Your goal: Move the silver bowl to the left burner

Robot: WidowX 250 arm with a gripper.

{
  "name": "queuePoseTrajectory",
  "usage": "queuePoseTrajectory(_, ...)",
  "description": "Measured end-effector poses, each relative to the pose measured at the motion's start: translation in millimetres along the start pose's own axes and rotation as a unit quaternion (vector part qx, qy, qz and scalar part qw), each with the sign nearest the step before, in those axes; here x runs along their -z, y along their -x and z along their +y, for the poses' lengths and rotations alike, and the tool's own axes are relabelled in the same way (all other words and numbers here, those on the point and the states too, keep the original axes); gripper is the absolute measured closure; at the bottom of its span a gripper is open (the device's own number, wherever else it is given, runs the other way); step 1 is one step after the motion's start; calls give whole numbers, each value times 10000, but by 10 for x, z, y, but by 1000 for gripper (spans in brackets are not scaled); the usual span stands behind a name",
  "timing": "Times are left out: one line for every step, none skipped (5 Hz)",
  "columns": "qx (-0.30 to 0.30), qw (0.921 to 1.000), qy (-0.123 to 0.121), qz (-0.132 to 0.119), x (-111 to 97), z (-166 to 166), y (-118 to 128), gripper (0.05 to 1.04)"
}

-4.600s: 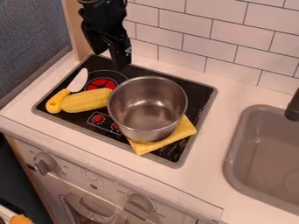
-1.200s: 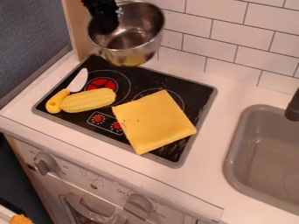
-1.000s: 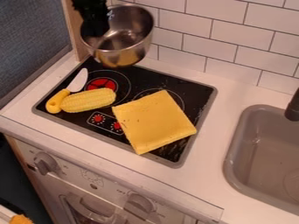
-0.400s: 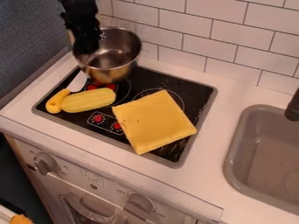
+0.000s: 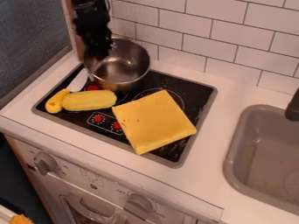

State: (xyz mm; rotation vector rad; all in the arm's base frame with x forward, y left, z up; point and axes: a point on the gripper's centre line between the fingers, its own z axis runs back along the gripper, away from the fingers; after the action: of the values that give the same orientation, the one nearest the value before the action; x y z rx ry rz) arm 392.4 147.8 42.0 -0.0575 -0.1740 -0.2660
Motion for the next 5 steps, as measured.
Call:
queuePoseTrajectory(-43, 10000, -58, 44, 1, 11, 14, 485)
queuePoseTrajectory(-67, 9999, -55, 105, 6, -1, 28, 184)
queuePoseTrajectory(-44, 9998, -15, 186, 3, -22, 44, 71)
queuePoseTrajectory(0, 9996, -16, 296, -30, -36, 40, 75)
queuePoseTrajectory(54, 9996, -164, 207, -223, -39, 2, 81)
